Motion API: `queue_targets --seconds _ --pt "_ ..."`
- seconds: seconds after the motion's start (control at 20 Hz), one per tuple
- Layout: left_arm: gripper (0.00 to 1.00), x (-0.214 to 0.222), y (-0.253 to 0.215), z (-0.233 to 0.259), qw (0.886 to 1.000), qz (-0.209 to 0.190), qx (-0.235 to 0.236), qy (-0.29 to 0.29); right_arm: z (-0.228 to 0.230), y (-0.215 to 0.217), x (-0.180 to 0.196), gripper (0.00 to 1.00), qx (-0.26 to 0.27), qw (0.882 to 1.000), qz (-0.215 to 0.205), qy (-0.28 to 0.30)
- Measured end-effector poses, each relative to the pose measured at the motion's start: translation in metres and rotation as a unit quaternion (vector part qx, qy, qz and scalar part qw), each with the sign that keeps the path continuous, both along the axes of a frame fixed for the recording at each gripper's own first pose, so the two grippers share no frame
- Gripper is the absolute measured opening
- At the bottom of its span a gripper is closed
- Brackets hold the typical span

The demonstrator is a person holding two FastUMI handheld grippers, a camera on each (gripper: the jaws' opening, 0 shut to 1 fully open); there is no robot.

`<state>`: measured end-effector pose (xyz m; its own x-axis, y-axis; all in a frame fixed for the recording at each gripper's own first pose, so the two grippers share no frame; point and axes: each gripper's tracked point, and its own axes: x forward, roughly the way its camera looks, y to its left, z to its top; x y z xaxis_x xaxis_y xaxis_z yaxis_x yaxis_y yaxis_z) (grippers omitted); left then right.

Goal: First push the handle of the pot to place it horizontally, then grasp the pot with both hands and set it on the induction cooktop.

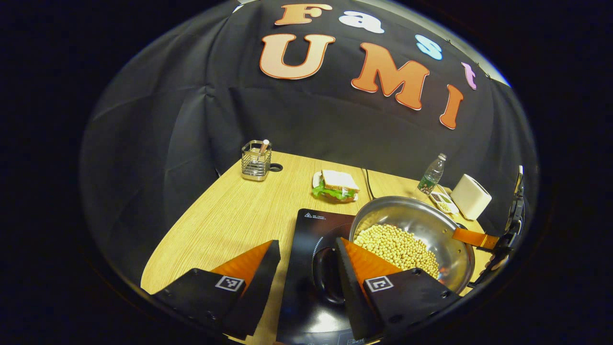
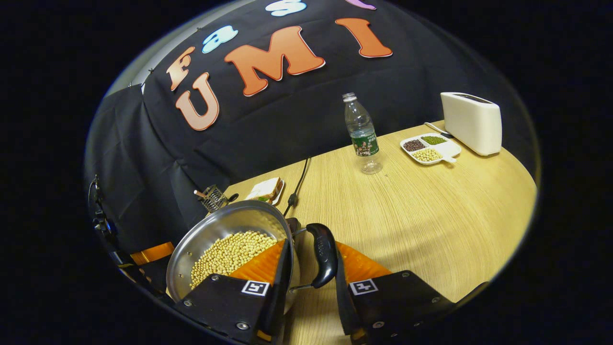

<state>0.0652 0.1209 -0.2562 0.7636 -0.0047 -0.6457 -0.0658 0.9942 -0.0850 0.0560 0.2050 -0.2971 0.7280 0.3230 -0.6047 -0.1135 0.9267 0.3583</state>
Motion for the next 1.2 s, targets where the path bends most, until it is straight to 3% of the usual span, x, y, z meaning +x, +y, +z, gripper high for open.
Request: queue_targets --seconds 0.2,0.25,0.4,0.6,0.75,0.8,0.9,1.2 --pt "0.8 0.001 -0.001 0.011 0.999 -0.013 -0.011 -0.029 -0.001 0.012 0.001 0.47 0.002 1.0 -0.005 -0.004" --pt "0.78 0.002 0.0 0.011 0.999 -0.014 -0.009 -0.029 -0.002 0.018 0.002 0.47 0.003 1.0 -0.007 -0.006" --pt "0.92 0.0 0.007 0.0 1.0 0.008 -0.017 -0.013 -0.002 0.038 0.001 0.47 0.005 1.0 -0.008 -0.017" --pt "0.93 -0.008 0.032 0.008 0.998 0.054 -0.023 -0.034 -0.003 0.054 -0.001 0.48 0.011 1.0 0.007 -0.026" --pt "0.92 -0.017 0.043 0.033 0.995 0.074 -0.008 -0.073 0.0 0.037 -0.001 0.67 -0.016 0.999 0.001 -0.036" --pt "0.89 -0.018 0.042 0.043 0.993 0.076 -0.003 -0.086 0.003 0.032 -0.003 0.81 -0.02 0.999 0.002 -0.04" --pt "0.92 -0.021 0.032 0.062 0.992 0.069 0.005 -0.108 0.013 0.025 -0.005 0.95 -0.023 0.998 0.003 -0.053" --pt "0.92 -0.028 -0.019 0.093 0.99 0.028 0.01 -0.141 0.054 -0.02 -0.011 0.95 -0.022 0.995 -0.029 -0.097"
